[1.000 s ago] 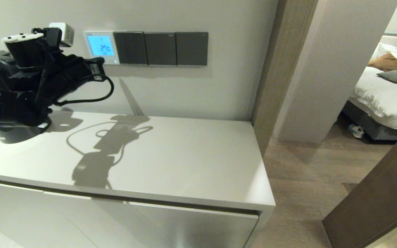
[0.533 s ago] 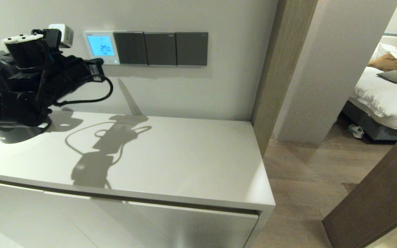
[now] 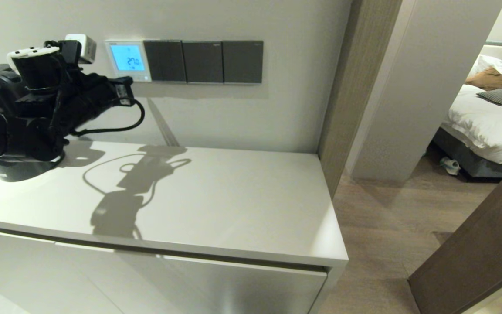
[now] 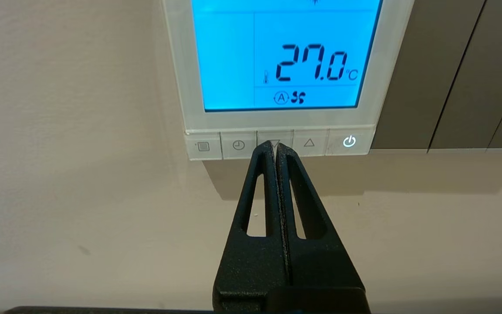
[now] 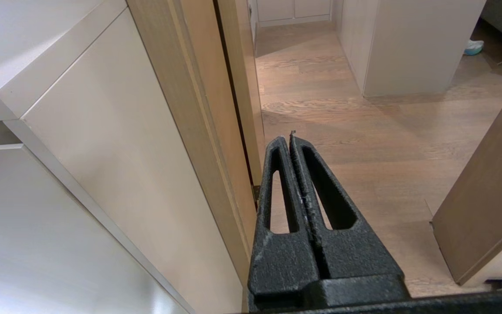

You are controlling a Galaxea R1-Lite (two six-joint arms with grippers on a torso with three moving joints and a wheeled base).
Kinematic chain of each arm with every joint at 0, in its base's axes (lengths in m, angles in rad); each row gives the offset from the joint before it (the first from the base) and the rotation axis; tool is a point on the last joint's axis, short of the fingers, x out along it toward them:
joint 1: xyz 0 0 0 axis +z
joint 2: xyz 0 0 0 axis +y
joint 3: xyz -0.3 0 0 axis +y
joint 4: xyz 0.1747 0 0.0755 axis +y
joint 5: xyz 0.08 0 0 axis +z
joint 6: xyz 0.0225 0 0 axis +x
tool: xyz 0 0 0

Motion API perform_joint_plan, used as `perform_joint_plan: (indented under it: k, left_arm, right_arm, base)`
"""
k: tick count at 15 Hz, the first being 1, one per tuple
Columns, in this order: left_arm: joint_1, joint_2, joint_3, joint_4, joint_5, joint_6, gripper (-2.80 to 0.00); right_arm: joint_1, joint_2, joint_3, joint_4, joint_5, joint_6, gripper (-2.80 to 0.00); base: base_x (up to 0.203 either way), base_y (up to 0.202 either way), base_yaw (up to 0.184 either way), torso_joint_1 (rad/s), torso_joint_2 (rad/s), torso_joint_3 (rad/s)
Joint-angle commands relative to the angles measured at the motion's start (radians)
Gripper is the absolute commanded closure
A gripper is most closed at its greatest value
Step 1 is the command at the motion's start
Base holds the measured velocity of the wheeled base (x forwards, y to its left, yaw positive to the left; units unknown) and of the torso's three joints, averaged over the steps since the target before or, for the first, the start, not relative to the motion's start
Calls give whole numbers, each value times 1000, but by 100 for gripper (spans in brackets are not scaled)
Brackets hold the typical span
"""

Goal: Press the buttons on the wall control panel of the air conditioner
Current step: Press the temperature decrease button

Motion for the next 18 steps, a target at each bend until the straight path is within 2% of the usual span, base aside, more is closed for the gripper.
perform_joint_plan:
  k: [1,18]
  left_arm:
    - [0,13,-7,-3,-1,0,0]
    - [0,-9,11,-8,-3,-2,0]
  right_arm:
    - [0,1,3,0,1,0,0]
    - [0,1,2,0,1,0,0]
  base:
    - [0,0,0,0,0,0]
    - [0,0,0,0,0,0]
